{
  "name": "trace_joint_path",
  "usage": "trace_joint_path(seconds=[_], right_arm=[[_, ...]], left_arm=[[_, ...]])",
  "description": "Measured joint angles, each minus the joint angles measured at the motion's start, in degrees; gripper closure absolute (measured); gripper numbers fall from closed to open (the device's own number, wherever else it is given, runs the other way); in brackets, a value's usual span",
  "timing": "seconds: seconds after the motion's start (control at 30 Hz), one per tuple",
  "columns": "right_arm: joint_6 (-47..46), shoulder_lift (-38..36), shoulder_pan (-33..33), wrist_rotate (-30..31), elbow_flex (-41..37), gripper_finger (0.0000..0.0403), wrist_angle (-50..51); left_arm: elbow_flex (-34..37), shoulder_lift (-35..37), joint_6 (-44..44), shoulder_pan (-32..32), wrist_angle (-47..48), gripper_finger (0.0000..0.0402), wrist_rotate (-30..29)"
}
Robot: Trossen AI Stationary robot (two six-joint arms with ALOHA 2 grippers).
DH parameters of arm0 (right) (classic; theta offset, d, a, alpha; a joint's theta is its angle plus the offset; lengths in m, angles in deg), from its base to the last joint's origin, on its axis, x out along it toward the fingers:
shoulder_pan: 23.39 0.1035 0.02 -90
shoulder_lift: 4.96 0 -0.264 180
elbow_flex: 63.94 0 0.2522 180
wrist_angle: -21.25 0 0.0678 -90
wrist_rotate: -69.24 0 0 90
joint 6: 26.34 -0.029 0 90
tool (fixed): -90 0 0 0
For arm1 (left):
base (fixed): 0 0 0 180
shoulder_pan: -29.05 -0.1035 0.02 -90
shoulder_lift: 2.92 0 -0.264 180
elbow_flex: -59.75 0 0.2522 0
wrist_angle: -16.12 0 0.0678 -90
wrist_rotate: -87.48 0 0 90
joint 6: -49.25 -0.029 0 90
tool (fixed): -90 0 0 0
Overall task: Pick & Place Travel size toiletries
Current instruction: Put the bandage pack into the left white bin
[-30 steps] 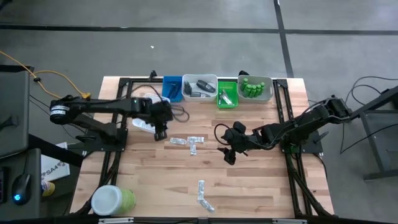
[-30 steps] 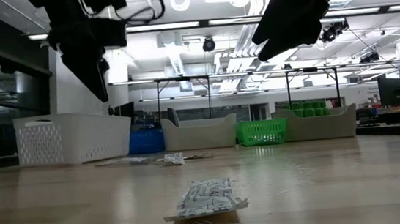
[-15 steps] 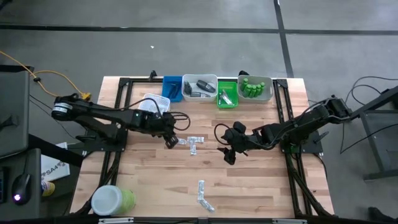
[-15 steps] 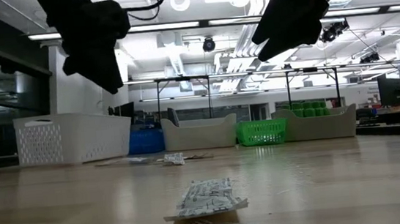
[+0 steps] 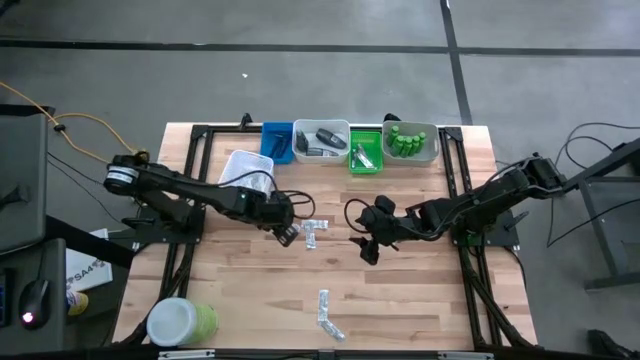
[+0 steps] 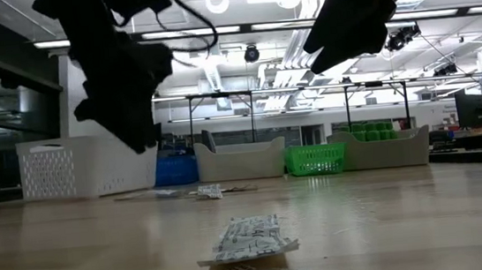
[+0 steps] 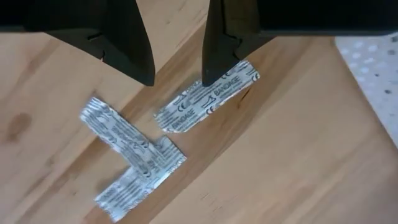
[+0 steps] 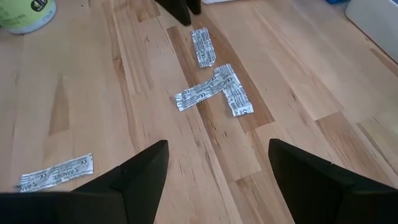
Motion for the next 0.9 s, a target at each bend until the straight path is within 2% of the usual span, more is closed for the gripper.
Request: trace_joint_path(seconds=[0.27,0.63,0.9], right_arm=[[0.00,0.00,0.00,0.00,0.00,0.0133,-0.46],[0.00,0.00,0.00,0.04,0.00,0.0133,-0.29],[0.00,-0.02,0.00,0.02,0.00,0.0133,0.01]], left_arm=[[-0.02,-6.03,2.22,0.00,-1.89,0.0270,-1.44],[-0.04,-7.24,-3.46,-0.02,-1.72,0.0270,-5.02],[-0.04,-7.24,0.01,-0.03,10.27,0.0270,-10.38]])
